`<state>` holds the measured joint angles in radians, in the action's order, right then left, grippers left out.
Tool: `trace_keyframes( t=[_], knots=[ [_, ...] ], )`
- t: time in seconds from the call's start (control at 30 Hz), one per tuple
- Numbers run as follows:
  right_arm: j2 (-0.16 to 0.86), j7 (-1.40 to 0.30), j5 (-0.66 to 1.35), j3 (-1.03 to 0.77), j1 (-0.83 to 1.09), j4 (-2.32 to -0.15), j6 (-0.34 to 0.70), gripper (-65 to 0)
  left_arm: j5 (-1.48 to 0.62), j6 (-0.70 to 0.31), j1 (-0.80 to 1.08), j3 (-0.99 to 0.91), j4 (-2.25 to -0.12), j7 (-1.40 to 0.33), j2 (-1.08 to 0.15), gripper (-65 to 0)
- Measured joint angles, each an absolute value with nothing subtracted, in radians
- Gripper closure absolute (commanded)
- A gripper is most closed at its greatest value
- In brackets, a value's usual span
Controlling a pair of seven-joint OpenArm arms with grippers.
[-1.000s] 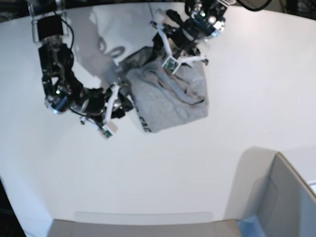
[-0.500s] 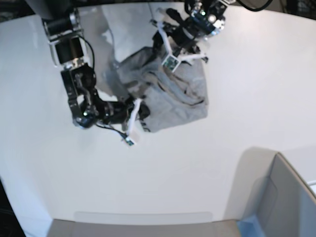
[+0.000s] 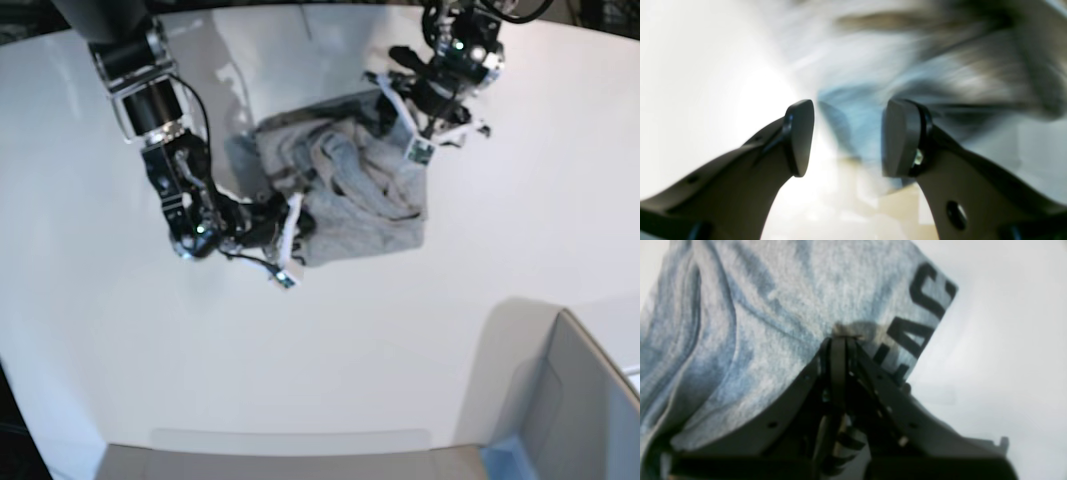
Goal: Layout the t-shirt on the table in an organized manner, then fold the t-shirt properly
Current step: 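Flatten and square the folded shirt with both grippers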
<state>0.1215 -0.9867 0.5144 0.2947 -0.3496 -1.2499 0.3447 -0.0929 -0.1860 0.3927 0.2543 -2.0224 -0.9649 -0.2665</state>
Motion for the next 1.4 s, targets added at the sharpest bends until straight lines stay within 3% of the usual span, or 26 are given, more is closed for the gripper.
trace_keyframes(
  t=[0.07, 0.23, 0.5, 0.6, 1.13, 1.4],
  knots=[
    [0.112, -0.986, 0.493, 0.294, -0.35, -1.25, 0.337, -0.3, -0.098, -0.187, 0.405, 0.221, -2.022, -0.969, -0.269, -34.9],
    [0.096, -0.941, 0.476, 0.296, -0.35, -1.238, 0.205, -0.3, -0.103, -0.196, 0.357, 0.2, -2.022, -0.973, -0.266, -34.9],
    [0.088, -0.927, 0.491, 0.204, -0.382, -1.175, 0.156, -0.3, -0.102, -0.195, 0.32, 0.195, -2.022, -0.985, -0.268, -34.9],
    [0.107, -0.934, 0.467, 0.118, -0.386, -1.171, 0.141, -0.3, -0.097, -0.194, 0.265, 0.196, -2.022, -0.971, -0.268, -34.9],
    [0.157, -0.934, 0.464, 0.111, -0.396, -1.177, 0.134, -0.3, -0.099, -0.195, 0.116, 0.198, -2.029, -0.967, -0.266, -34.9],
    [0.157, -0.934, 0.464, 0.111, -0.394, -1.177, 0.134, -0.3, -0.1, -0.188, 0.142, 0.288, -2.034, -0.759, -0.269, -34.9]
  ],
)
